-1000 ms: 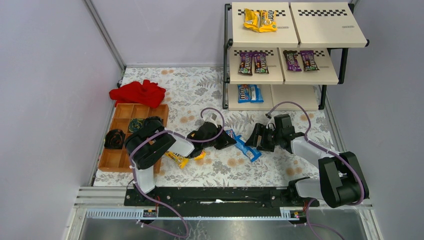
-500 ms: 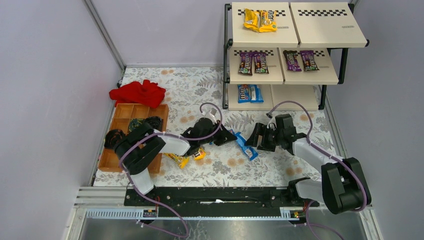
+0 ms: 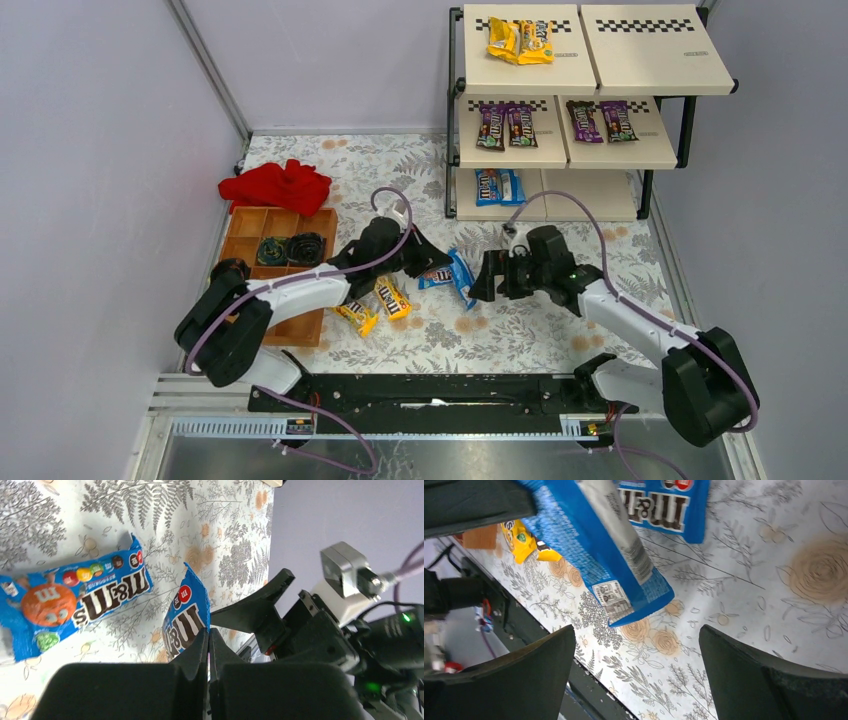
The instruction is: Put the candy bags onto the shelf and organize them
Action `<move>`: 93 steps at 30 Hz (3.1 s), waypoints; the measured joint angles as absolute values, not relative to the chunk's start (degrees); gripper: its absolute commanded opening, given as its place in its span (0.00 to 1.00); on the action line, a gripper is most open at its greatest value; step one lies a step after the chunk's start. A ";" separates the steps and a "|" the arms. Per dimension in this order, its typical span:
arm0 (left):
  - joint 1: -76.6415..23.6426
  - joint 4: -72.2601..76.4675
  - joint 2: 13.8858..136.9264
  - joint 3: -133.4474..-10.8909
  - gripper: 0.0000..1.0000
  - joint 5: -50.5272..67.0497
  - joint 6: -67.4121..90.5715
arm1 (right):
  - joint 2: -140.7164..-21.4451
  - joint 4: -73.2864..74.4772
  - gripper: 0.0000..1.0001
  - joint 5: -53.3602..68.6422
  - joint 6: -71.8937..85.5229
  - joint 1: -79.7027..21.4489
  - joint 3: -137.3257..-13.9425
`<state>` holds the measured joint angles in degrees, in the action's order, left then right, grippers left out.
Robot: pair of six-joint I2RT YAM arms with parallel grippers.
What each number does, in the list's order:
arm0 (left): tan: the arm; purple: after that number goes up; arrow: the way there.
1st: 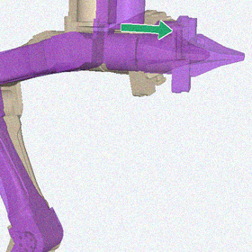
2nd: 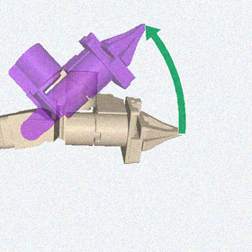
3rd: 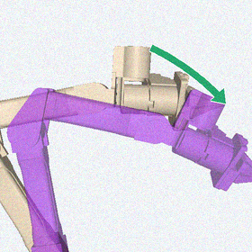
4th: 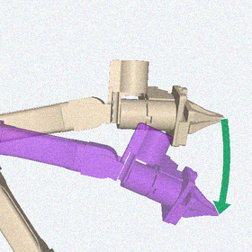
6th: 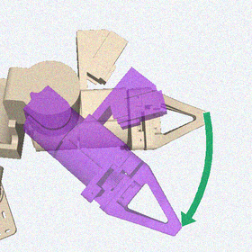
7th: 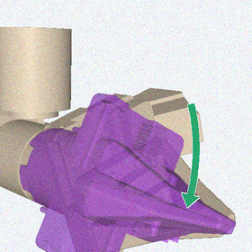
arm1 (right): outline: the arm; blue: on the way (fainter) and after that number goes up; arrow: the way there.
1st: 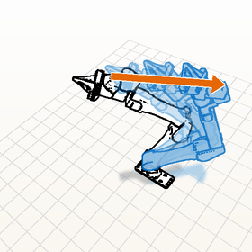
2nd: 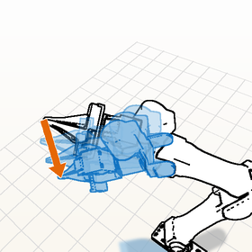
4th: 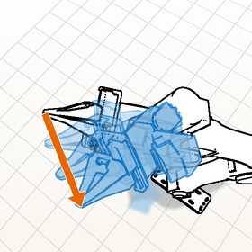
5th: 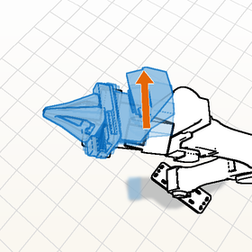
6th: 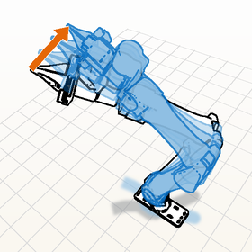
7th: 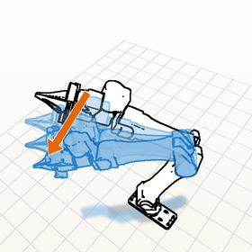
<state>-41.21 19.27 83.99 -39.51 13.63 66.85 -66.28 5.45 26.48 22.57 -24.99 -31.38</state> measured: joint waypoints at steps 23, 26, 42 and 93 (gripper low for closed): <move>-28.67 0.43 65.82 -39.44 0.00 21.15 78.15 | -78.22 1.78 0.77 -36.23 2.13 -71.29 -44.07; -27.99 -2.48 65.60 -39.62 0.00 21.96 78.50 | -79.02 -2.02 0.73 -38.81 -1.37 -71.99 -44.07; -25.58 -8.71 65.63 -41.15 0.00 24.16 79.88 | -77.49 -13.26 0.55 -39.64 -5.50 -72.55 -38.96; -23.11 2.02 57.23 -38.11 0.99 28.10 61.98 | -71.66 -29.12 0.14 36.62 45.21 -30.50 -31.79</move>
<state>-23.11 2.02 57.23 -38.11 28.10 61.98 -71.66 -29.12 36.62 45.21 -30.50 -31.79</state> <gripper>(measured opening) 0.987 0.251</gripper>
